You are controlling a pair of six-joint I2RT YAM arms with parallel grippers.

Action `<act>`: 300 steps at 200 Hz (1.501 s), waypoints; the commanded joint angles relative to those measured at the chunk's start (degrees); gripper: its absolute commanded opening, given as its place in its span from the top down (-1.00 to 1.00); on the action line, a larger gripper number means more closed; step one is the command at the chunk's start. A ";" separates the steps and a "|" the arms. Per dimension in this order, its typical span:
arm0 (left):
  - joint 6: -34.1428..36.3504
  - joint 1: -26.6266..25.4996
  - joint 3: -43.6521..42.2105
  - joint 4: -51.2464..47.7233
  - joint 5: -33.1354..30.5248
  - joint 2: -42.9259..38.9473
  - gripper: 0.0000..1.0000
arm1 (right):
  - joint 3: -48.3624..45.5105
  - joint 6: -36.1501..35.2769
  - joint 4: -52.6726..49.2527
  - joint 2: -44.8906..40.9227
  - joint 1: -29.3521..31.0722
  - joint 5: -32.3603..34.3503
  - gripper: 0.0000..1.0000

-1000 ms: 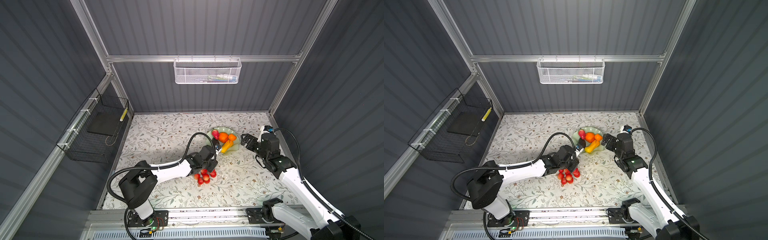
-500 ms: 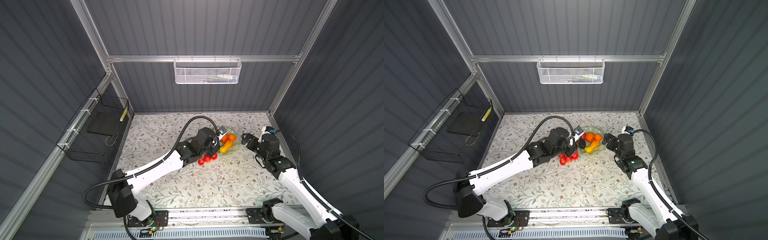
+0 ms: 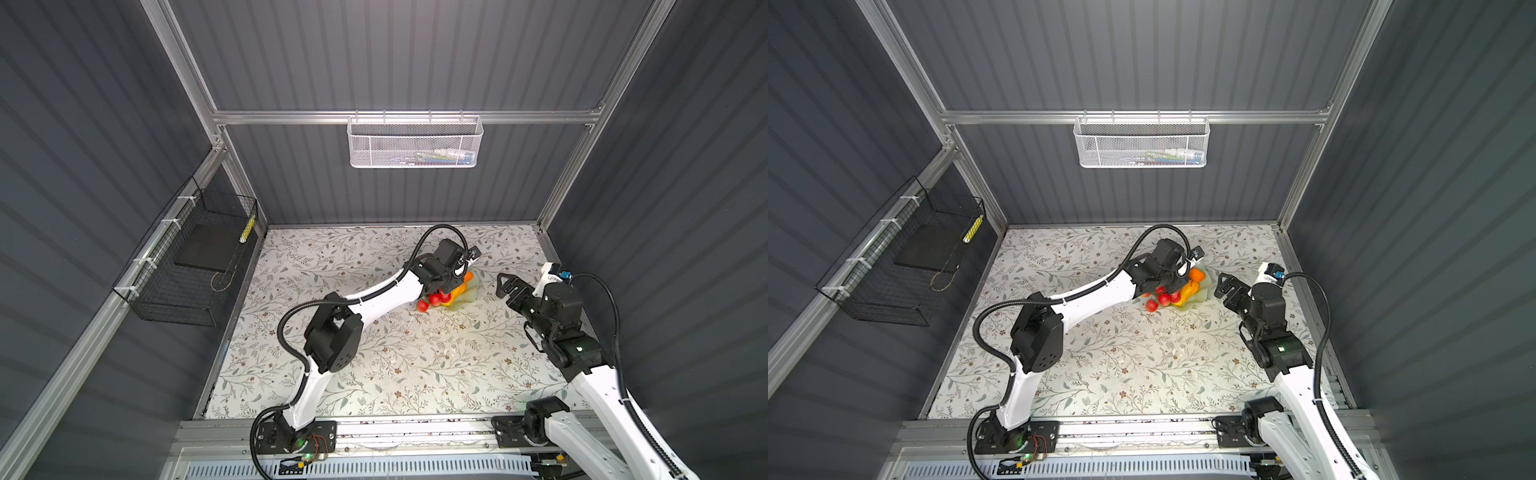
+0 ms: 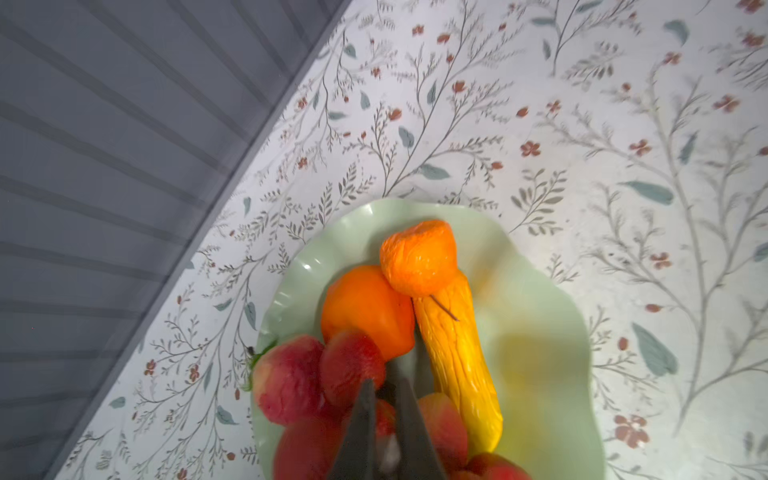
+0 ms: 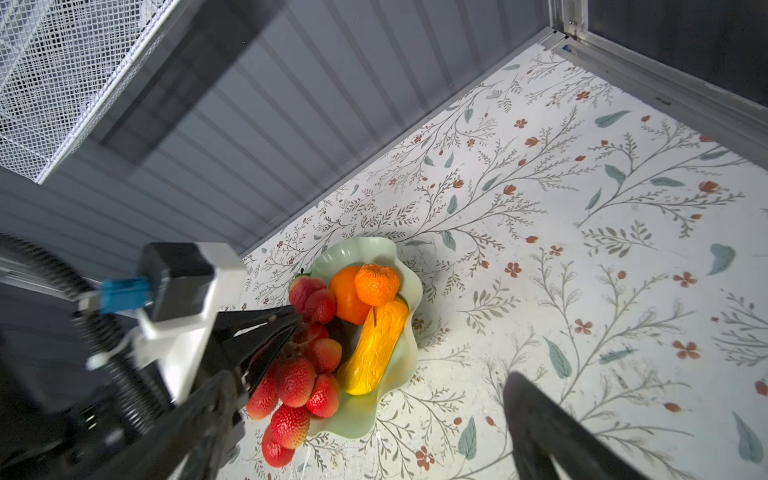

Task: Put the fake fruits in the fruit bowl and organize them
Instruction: 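Lift the strawberry bunch and lay it in the bowl with the left gripper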

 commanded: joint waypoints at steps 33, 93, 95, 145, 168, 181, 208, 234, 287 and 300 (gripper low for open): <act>-3.02 0.48 6.12 1.54 1.56 4.04 1.00 | -0.45 -0.19 -2.58 -0.43 -1.18 -0.83 -0.98; -1.29 0.81 0.47 -3.16 -0.04 -9.73 1.00 | -0.35 0.31 -0.63 1.56 -1.81 -2.26 -0.98; -1.27 0.80 0.22 -3.17 -0.07 -10.26 1.00 | -0.39 0.32 -0.60 1.63 -1.82 -2.29 -0.98; 0.02 0.81 3.65 -3.55 2.59 -12.34 1.00 | -0.64 1.03 0.77 2.66 -2.08 -2.95 -0.98; 0.31 0.88 8.45 -4.85 3.49 -8.33 1.00 | -0.69 0.81 -0.27 2.05 -2.25 -2.96 -0.98; 0.31 0.87 9.43 -4.10 3.66 -6.32 1.00 | -1.05 0.70 -0.77 1.20 -2.35 -2.87 -0.98; -0.30 0.84 11.95 -4.62 4.49 -2.03 1.00 | -1.54 0.51 -1.50 -0.36 -2.87 -2.69 -0.98; -0.65 0.85 13.67 -5.78 4.12 1.27 1.00 | -1.76 0.33 -1.96 -0.73 -3.40 -2.93 -0.98; -3.20 0.80 14.19 -5.82 3.88 5.39 0.87 | -2.60 0.28 -1.27 -0.42 -4.35 -3.76 -0.98; -4.18 0.80 13.89 -4.80 4.20 5.12 0.69 | -2.58 0.15 -1.19 -0.34 -4.63 -3.90 -0.98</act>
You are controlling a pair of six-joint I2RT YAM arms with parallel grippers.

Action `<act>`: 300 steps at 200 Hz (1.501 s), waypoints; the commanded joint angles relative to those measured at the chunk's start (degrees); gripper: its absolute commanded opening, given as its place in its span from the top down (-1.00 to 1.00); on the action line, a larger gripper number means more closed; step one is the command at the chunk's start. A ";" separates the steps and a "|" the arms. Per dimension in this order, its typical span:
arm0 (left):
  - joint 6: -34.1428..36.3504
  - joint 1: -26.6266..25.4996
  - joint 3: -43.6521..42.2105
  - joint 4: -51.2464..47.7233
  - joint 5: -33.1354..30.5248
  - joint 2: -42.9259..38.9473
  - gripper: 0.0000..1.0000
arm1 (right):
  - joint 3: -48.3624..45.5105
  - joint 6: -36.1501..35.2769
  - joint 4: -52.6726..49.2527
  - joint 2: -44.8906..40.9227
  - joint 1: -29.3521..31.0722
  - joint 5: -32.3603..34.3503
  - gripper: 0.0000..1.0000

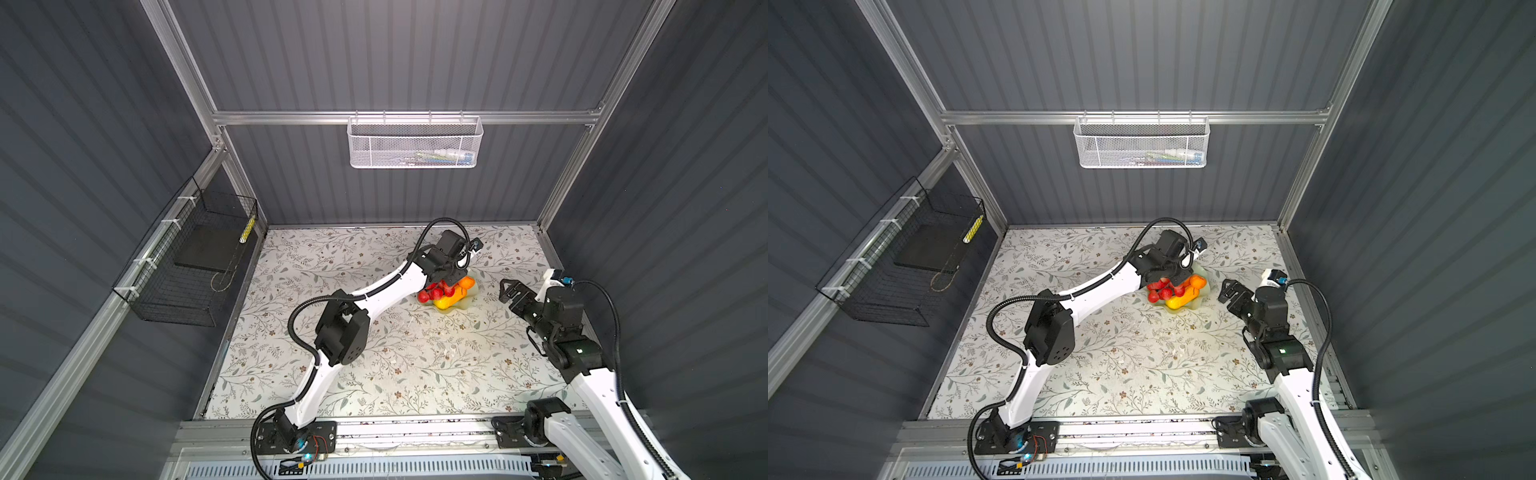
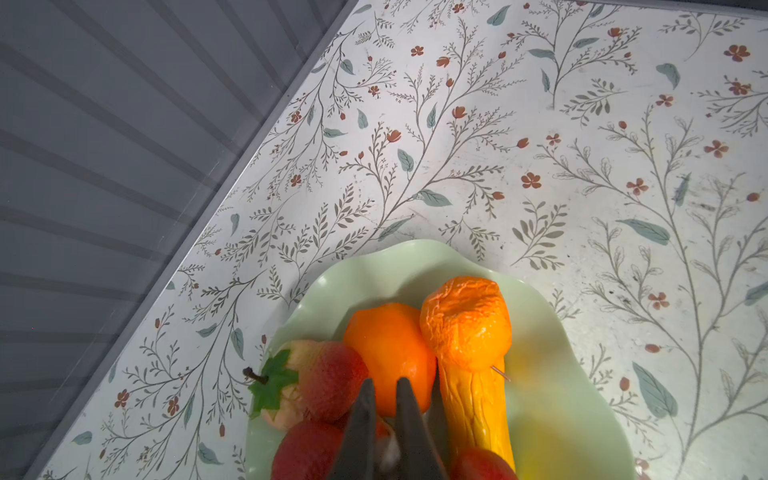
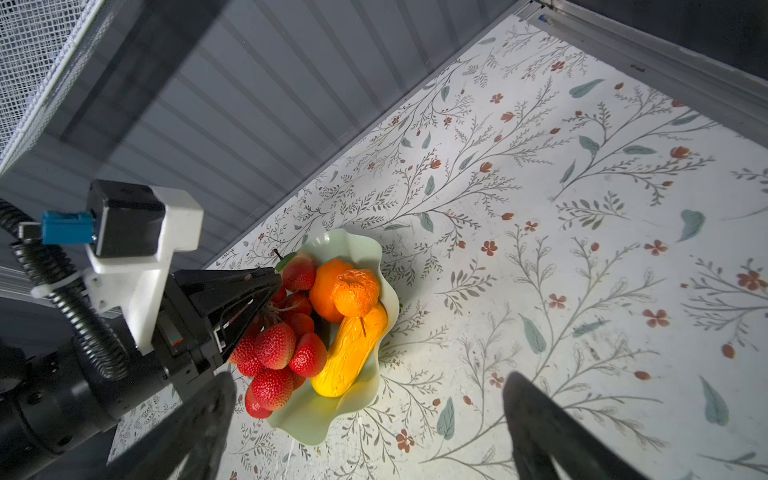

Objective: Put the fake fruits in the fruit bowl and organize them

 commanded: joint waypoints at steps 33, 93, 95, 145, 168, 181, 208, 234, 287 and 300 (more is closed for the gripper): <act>-4.16 0.19 0.83 4.41 2.51 -1.69 0.09 | -0.39 -0.68 0.05 0.45 -1.37 -1.07 -0.98; -10.50 2.66 -7.81 15.93 1.62 -12.70 -0.99 | 3.51 -6.67 0.17 3.60 -3.98 -1.38 -0.98; -10.95 2.99 -8.45 16.53 1.63 -13.42 -0.99 | 3.74 -7.12 0.15 3.85 -4.15 -1.48 -0.98; -11.29 8.81 -36.95 35.35 -12.76 -37.69 -1.00 | 3.29 -14.87 9.51 8.34 -6.93 -0.49 -0.98; -13.29 13.61 -56.26 39.29 -22.17 -49.11 -0.99 | -1.95 -18.81 16.75 10.30 -7.92 5.44 -0.98; -18.63 19.00 -65.76 37.56 -23.27 -55.25 -0.99 | -3.76 -20.52 19.47 13.14 -7.99 9.94 -0.98; -24.30 29.66 -81.83 38.16 -26.39 -62.67 -1.00 | -8.92 -25.13 33.64 19.92 -8.02 13.74 -0.97; -27.81 38.70 -92.01 45.94 -22.54 -61.77 -0.99 | -10.78 -30.86 45.88 29.18 -7.93 18.59 -0.98; -26.04 49.64 -93.76 69.31 -9.43 -41.26 -0.99 | -17.14 -35.22 67.84 39.79 -8.02 8.28 -0.98; -24.18 49.80 -90.70 65.10 -8.28 -39.53 -1.00 | -18.83 -36.29 73.87 42.08 -7.93 6.64 -0.98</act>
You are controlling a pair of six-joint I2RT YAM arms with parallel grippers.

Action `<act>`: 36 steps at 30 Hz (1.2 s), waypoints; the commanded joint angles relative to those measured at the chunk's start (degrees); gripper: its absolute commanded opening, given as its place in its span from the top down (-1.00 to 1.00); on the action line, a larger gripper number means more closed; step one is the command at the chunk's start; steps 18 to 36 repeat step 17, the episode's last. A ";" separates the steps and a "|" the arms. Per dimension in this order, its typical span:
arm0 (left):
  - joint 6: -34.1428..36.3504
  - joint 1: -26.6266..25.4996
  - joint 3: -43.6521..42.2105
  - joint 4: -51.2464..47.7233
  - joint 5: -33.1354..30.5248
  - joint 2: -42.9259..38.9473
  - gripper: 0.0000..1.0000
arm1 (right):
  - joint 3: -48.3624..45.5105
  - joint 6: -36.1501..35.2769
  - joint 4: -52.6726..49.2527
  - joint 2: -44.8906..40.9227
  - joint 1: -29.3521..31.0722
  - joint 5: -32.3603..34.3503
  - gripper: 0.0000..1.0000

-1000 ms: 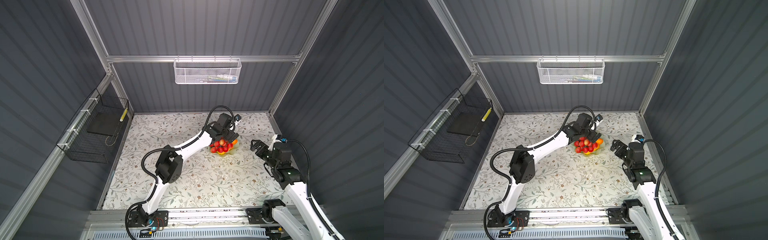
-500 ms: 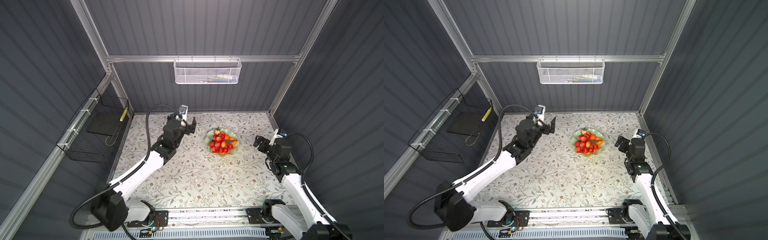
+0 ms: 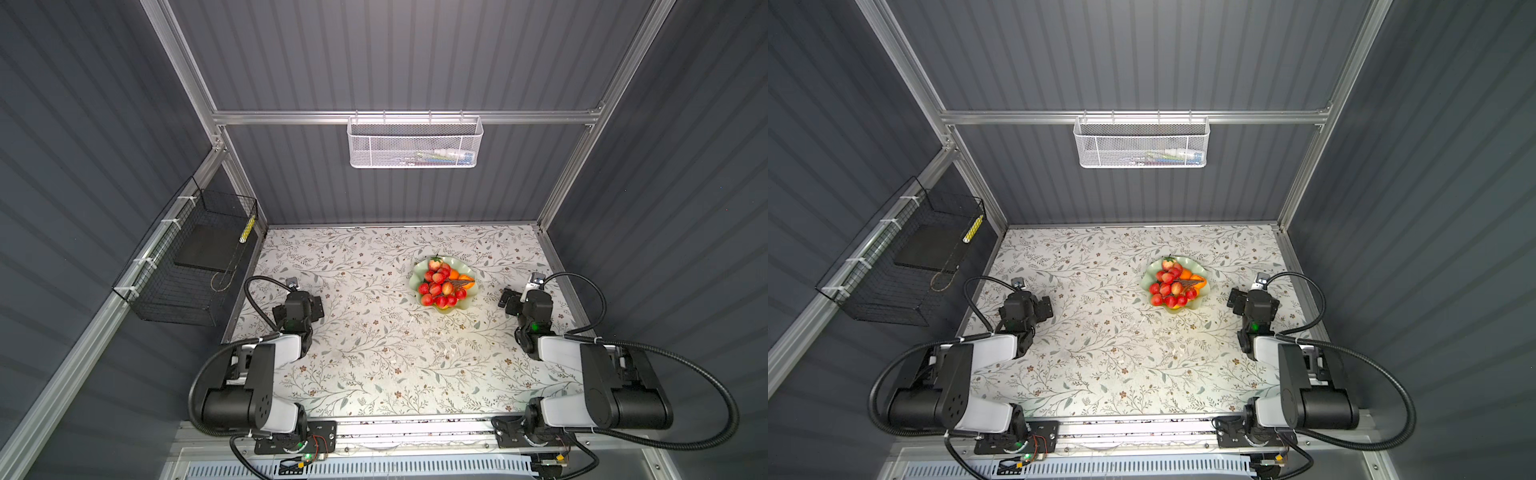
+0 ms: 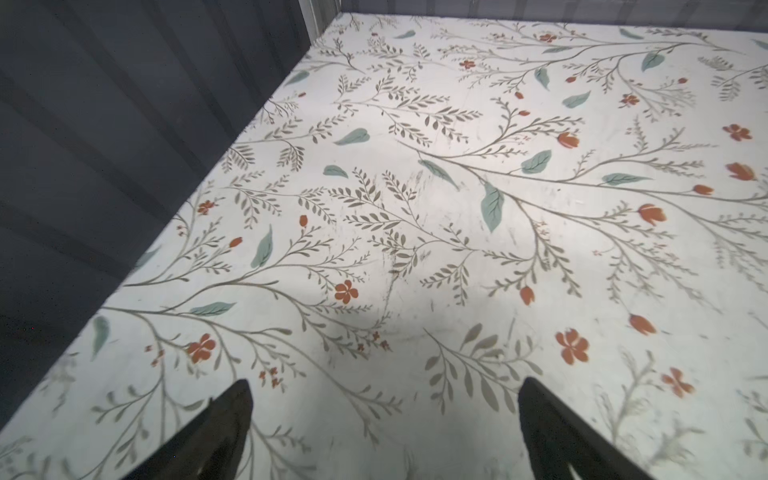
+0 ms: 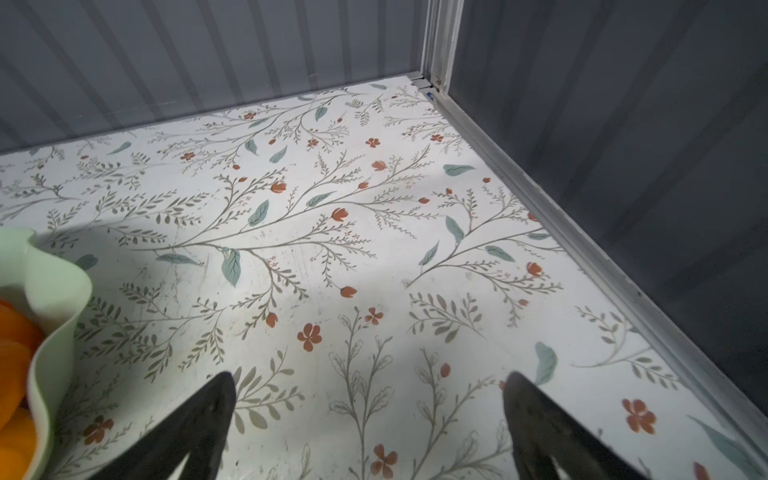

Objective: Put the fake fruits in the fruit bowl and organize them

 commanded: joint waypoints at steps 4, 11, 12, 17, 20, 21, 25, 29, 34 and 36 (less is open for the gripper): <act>2.19 1.38 3.45 11.65 7.35 6.45 -0.99 | -1.00 -3.24 10.45 0.58 -0.04 -4.10 -0.98; 2.22 1.34 3.73 11.76 7.43 6.93 -0.99 | -2.20 -3.59 14.86 1.77 0.20 -3.32 -0.98; 2.18 1.34 3.60 11.76 7.46 6.84 -0.99 | -2.11 -3.60 14.41 1.76 0.28 -3.45 -0.98; 2.19 1.34 3.77 11.76 7.41 6.91 -1.00 | -1.76 -3.64 13.46 1.50 -0.10 -5.22 -0.98; 2.19 1.34 3.77 11.76 7.41 6.91 -1.00 | -1.76 -3.64 13.46 1.50 -0.10 -5.22 -0.98; 2.19 1.34 3.77 11.76 7.41 6.91 -1.00 | -1.76 -3.64 13.46 1.50 -0.10 -5.22 -0.98; 2.19 1.34 3.77 11.76 7.41 6.91 -1.00 | -1.76 -3.64 13.46 1.50 -0.10 -5.22 -0.98; 2.19 1.34 3.77 11.76 7.41 6.91 -1.00 | -1.76 -3.64 13.46 1.50 -0.10 -5.22 -0.98; 2.19 1.34 3.77 11.76 7.41 6.91 -1.00 | -1.76 -3.64 13.46 1.50 -0.10 -5.22 -0.98; 2.19 1.34 3.77 11.76 7.41 6.91 -1.00 | -1.76 -3.64 13.46 1.50 -0.10 -5.22 -0.98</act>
